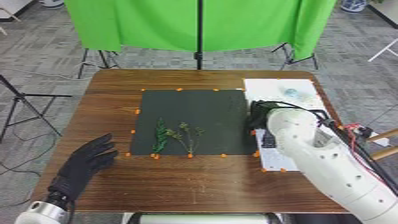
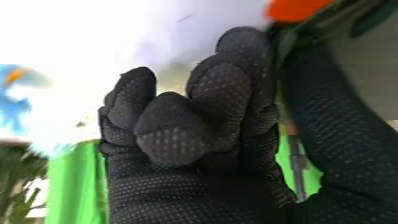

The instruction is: Arrange flowers

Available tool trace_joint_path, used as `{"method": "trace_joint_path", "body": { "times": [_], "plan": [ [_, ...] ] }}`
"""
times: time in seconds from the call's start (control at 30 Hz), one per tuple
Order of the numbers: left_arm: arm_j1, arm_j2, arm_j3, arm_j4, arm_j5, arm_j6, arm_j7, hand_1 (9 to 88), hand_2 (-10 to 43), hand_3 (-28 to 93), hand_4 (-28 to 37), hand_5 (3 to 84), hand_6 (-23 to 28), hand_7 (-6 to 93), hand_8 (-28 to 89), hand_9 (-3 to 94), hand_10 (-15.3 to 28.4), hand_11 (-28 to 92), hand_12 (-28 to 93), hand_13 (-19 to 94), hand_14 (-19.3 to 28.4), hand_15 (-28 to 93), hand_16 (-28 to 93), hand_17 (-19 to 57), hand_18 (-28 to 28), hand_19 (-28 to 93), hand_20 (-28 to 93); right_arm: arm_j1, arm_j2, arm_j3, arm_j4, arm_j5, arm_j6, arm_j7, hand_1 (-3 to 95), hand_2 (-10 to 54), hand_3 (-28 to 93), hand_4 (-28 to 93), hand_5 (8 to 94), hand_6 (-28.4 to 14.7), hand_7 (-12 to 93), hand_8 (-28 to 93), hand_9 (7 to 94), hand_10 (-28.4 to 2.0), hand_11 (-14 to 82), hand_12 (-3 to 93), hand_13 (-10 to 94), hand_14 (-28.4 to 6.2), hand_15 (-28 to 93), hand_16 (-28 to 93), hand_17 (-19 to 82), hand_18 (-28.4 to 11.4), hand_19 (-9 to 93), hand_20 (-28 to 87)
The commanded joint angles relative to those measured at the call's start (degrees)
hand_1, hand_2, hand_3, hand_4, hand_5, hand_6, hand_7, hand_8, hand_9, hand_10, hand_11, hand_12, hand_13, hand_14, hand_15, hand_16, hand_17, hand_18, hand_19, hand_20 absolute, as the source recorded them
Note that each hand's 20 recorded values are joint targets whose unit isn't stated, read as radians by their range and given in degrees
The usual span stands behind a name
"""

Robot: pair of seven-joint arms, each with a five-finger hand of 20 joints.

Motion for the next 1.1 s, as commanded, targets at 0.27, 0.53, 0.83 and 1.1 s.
{"method": "trace_joint_path", "body": {
  "times": [0.27,0.53,0.83,1.1],
  "plan": [
    [1.2,-0.64,0.37,1.27,0.55,-0.61,-1.29,24.9,0.3,70,-28.3,29.9,4.2,19.7,-10,26.4,11.8,21,15,21,15.4,38,-4,-9.1,22.1,53,0,-14.4,3.3,-0.1,0.3,0.2,20.7,-5.6,39.0,-5.7,93,-22,87.1,-4.6,31,6,85.8,-8.0,45.8,32.3,87,0.0,66,27,34,-17.8,86,41],
    [1.1,-0.71,0.32,1.23,0.62,-0.76,-1.50,25.5,0.4,70,-28.3,30.0,3.9,20.1,-11,26.4,11.7,21,15,21,15.4,38,-4,-9.1,22.2,53,0,-17.5,4.1,4.8,-5.5,0.6,31.0,-5.4,40.6,-7.2,93,-18,82.6,-5.5,43,2,86.1,-7.5,44.5,36.0,87,-0.4,68,28,35,-18.5,86,42],
    [1.2,-0.68,0.25,1.13,0.56,-0.51,-1.54,25.6,0.4,71,-28.3,30.2,4.0,20.2,-11,26.4,11.6,21,15,21,15.3,38,-4,-9.1,22.1,53,0,-18.2,4.2,8.1,-10.9,2.3,32.5,-7.1,40.5,-7.0,93,-17,83.4,-5.6,42,1,86.1,-7.0,45.4,36.5,86,-0.7,70,29,35,-18.6,86,42],
    [1.3,-0.68,0.23,1.09,0.61,-0.55,-1.58,25.6,0.4,71,-28.3,30.2,4.0,20.1,-11,26.4,11.7,21,15,21,15.3,38,-4,-9.1,22.1,53,-1,-18.4,2.9,9.5,-14.6,6.0,30.1,-5.8,40.6,-6.8,93,-18,83.7,-5.9,42,1,85.8,-6.9,45.9,36.4,86,-0.7,71,29,34,-18.7,86,42]
  ]
}}
